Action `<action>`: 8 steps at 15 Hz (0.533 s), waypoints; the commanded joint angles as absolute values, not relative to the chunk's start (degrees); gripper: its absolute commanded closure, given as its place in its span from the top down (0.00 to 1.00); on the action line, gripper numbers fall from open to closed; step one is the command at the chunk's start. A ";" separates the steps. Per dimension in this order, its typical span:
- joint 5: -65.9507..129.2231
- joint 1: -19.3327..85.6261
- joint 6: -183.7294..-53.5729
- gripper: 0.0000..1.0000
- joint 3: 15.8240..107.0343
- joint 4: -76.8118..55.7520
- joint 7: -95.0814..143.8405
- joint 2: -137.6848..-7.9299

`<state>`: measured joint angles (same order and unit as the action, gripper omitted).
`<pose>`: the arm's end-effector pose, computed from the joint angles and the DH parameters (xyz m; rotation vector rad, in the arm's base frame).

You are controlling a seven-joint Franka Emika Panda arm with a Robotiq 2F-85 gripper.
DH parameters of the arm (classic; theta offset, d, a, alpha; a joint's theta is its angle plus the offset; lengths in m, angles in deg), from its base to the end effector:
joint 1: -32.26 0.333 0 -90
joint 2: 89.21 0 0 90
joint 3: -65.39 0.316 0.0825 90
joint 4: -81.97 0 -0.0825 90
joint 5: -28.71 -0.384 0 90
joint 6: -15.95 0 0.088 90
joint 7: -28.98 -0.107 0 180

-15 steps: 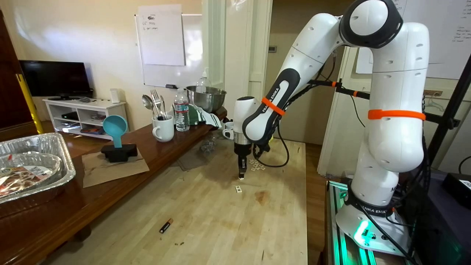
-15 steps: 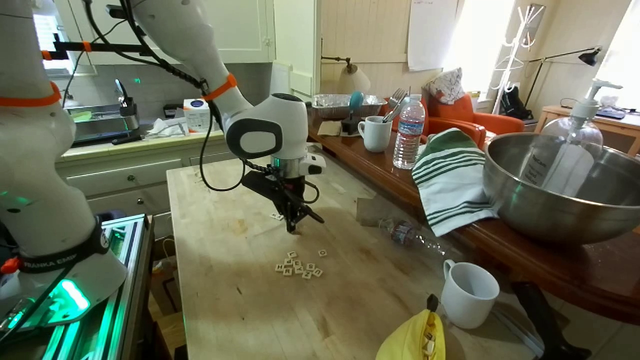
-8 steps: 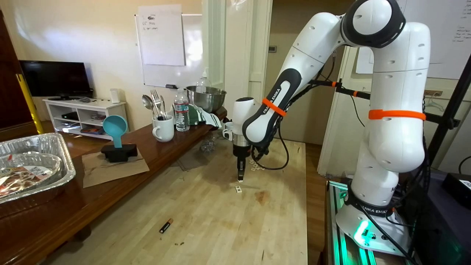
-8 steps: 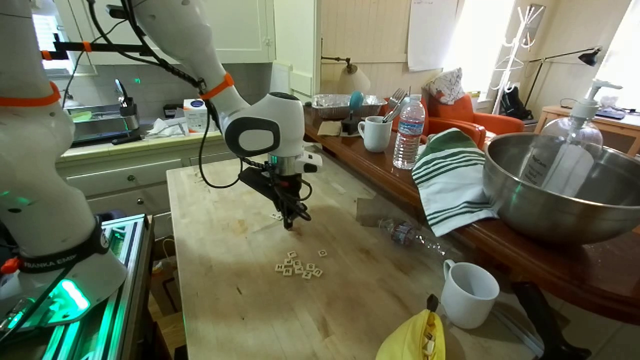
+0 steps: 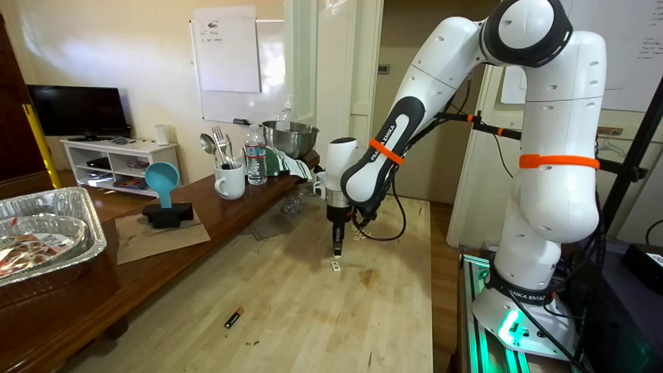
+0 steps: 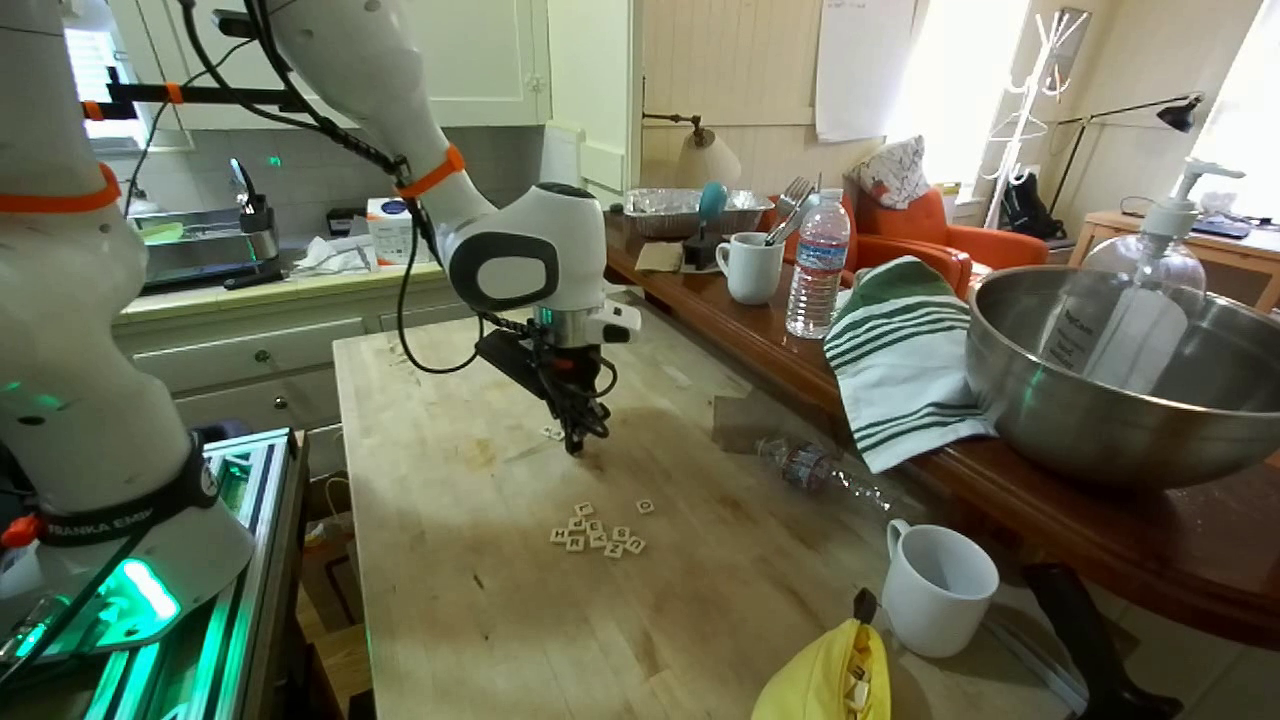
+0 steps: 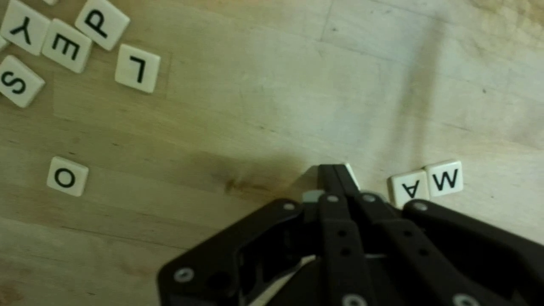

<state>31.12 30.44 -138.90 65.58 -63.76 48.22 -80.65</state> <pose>0.4584 -0.0116 0.2169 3.0761 0.5364 0.0101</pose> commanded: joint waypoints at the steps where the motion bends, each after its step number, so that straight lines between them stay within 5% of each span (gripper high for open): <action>1: 32.30 31.50 -139.68 0.00 66.13 -65.08 44.46 -79.04; 8: 32.11 32.31 -139.81 0.00 66.44 -65.00 42.17 -78.94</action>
